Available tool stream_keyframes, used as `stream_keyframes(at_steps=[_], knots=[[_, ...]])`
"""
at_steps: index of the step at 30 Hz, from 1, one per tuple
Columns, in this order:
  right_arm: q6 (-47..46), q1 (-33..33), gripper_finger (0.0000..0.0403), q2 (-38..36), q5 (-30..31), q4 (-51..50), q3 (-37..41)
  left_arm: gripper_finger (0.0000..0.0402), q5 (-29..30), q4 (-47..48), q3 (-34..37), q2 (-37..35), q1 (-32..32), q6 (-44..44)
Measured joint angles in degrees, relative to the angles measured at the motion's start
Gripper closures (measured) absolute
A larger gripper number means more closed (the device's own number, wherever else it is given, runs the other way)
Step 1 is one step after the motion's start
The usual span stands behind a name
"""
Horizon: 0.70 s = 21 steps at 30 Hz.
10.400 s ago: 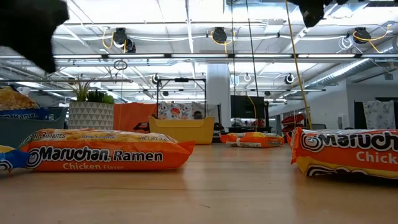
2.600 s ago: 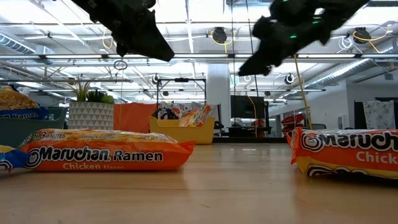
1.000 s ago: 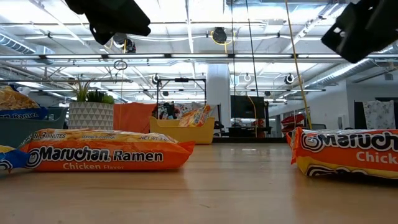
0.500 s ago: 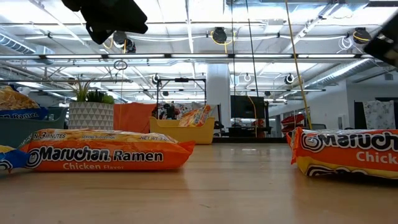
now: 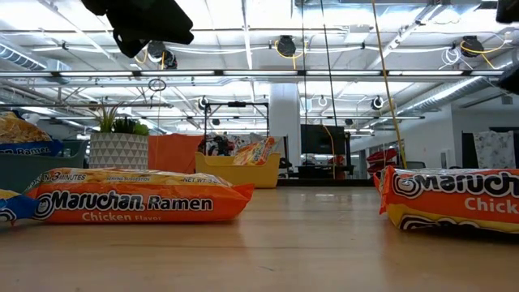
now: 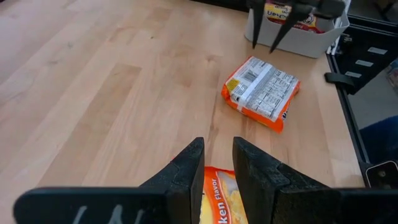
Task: Sort Maruchan noodles
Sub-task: Put the right orange noodle pack into the yellow bin
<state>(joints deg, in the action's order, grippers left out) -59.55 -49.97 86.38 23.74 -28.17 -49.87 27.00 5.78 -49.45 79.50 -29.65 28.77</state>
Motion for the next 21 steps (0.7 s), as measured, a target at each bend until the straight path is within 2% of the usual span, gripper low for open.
stream_keyframes(at_steps=[9,16,21], knots=[[1.12,0.63,0.0267,0.95,-3.00,-5.40,0.04,0.0314,0.03,-0.04,0.00,0.00,0.49,-0.15],[6.41,2.58,0.0244,1.51,-3.15,-5.01,0.11,0.0314,0.06,-2.25,0.00,0.00,3.32,-2.30],[9.36,6.15,0.0238,1.48,-10.24,-0.87,2.82,0.0314,0.07,-4.92,0.00,0.00,6.02,-4.90]])
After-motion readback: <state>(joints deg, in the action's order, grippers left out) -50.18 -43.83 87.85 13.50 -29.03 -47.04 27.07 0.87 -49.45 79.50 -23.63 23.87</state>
